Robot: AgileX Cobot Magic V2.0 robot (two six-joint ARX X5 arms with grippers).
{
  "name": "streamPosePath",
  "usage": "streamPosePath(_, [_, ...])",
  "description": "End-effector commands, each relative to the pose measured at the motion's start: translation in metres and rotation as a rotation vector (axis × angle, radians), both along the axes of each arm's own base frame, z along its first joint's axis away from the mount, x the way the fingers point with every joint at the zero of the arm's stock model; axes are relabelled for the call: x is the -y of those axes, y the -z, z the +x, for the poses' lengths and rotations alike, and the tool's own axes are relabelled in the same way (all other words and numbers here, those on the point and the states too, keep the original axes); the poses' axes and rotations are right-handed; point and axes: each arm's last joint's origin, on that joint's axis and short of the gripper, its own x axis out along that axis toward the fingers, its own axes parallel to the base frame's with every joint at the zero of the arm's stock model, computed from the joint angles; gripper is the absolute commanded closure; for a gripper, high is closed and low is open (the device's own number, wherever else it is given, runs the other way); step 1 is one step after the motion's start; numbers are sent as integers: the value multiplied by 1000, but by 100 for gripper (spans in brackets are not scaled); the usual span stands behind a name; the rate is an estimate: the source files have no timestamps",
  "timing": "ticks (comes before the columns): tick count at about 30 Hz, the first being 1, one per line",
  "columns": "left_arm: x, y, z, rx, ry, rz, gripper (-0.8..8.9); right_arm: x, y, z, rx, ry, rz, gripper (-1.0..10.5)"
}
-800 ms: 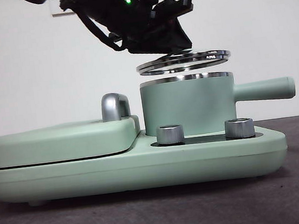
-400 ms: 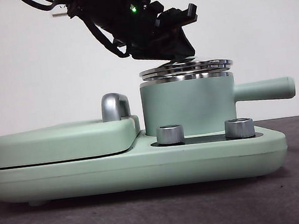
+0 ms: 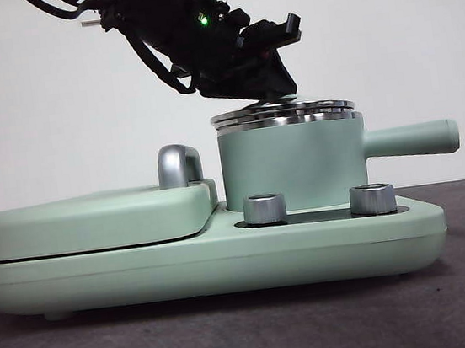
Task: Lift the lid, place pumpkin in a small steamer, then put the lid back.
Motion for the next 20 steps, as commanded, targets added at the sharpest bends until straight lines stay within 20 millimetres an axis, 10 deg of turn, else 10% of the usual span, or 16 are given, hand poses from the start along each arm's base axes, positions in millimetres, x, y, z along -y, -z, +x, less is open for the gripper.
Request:
streamPosePath(1, [7, -6, 3, 39, 10, -29, 804, -1, -2, 0, 2, 0, 12, 587])
streamPosePath(20, [9, -4, 3, 27, 38, -33, 804, -1, -2, 0, 6, 4, 5, 587])
